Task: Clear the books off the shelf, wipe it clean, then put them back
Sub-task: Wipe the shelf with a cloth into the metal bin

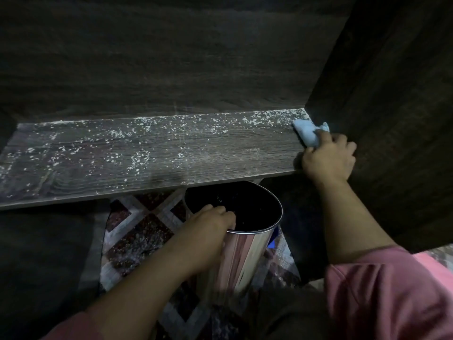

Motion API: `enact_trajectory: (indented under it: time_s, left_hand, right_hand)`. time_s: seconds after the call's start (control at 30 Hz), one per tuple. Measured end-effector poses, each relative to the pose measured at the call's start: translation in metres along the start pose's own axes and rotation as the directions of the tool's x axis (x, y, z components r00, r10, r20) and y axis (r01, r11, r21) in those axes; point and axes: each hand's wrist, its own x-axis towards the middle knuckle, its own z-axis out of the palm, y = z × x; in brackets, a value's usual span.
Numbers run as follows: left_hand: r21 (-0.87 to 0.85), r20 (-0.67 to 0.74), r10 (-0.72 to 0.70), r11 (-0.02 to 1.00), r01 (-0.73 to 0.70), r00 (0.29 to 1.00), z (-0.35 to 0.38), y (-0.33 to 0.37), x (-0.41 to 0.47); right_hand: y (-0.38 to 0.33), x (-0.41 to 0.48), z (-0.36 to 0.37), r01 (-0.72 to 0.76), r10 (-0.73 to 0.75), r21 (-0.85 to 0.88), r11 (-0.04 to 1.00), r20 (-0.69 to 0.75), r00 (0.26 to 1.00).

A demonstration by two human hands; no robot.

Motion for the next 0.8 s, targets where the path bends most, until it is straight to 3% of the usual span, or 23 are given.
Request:
enact_trajectory:
  time_s: [0.17, 0.4, 0.53, 0.67, 0.8]
  left_hand:
    - [0.031, -0.013, 0.014, 0.999, -0.014, 1.0, 0.004, 0.005, 0.007]
    - [0.05, -0.035, 0.01, 0.999, -0.008, 0.999, 0.006, 0.012, 0.017]
    - [0.025, -0.018, 0.004, 1.0, -0.004, 1.0, 0.007, 0.013, 0.022]
    - [0.008, -0.021, 0.005, 1.0, -0.005, 1.0, 0.006, 0.013, 0.023]
    - [0.032, -0.045, 0.003, 0.999, -0.002, 0.999, 0.004, 0.016, 0.023]
  right_hand:
    - [-0.008, -0.003, 0.006, 0.022, -0.025, 0.036, 0.999, 0.096, 0.995]
    - [-0.055, -0.051, 0.015, 0.284, -0.31, 0.163, 0.945, 0.174, 0.934]
    - [-0.048, -0.03, 0.011, 0.159, -0.188, 0.369, 0.916, 0.043, 0.981]
    - [-0.01, 0.0, 0.003, 0.008, 0.005, 0.162, 0.987, -0.082, 0.997]
    - [0.003, 0.002, 0.011, 0.098, -0.099, 0.005, 0.995, 0.068, 0.993]
